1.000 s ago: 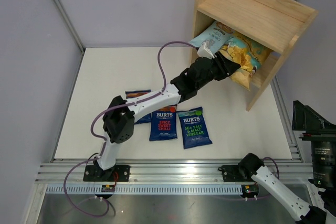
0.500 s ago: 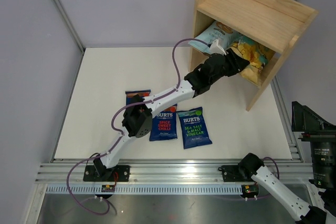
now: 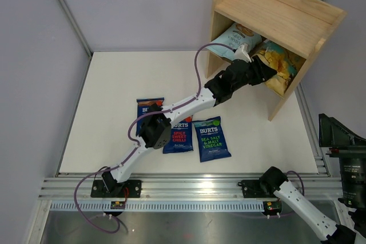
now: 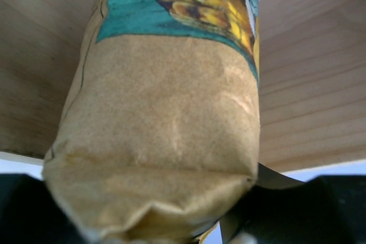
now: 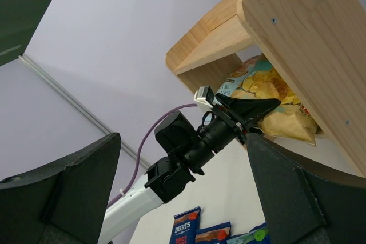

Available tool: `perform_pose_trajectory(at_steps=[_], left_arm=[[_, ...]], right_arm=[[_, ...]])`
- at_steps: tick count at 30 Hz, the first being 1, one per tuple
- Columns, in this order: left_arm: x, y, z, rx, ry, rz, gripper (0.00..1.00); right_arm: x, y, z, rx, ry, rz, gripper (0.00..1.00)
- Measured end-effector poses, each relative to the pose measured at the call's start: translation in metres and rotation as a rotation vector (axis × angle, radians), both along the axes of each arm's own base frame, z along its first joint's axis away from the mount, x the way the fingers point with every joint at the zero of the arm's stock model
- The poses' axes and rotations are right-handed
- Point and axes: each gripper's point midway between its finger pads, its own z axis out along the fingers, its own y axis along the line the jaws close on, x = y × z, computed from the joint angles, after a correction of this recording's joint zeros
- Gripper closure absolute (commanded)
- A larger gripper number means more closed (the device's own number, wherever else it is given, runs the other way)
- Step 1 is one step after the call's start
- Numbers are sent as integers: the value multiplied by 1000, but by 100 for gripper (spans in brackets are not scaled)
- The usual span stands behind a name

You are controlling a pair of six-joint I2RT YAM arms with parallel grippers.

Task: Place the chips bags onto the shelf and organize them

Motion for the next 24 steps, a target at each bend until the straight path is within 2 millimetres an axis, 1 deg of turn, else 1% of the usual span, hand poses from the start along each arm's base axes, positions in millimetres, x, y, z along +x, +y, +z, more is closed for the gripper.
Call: perform_pose_trajectory(at_steps=[3,5,6,7,8,9,10,13,15,19,24], left_arm=[[-6,-3,0,-2,0,-37,46],[-9,-5,2,-6,-3,-61,41],[-11,-6,3,-6,-6,-72,37],[-12,-6,3,-3,-9,-80,30],[-13,-6,3,2,-13,-87,26],[-14,-7,3,7,-18,-93,23],[-15,-7,2,12,-21,-99,19],[-16,-6,-3,41,-27,-111,12],[-16,-4,-12,77,-24,-114,9],[-18,2,-11,116,-37,-121,1],[-24,14,-10,189,-47,-126,1]], right_arm=[[-1,0,0,1,-1,1,1],[0,0,0,0,-1,3,1],[0,0,0,0,-2,4,1],[0,1,0,-1,-1,4,1],[0,1,-1,-1,0,4,0],[0,1,-1,-2,1,4,1],[1,2,-2,-2,3,5,0],[2,4,-4,-2,7,13,0],[2,5,-4,-1,5,18,0],[1,6,-3,6,0,28,1],[0,7,-2,11,-1,37,0]])
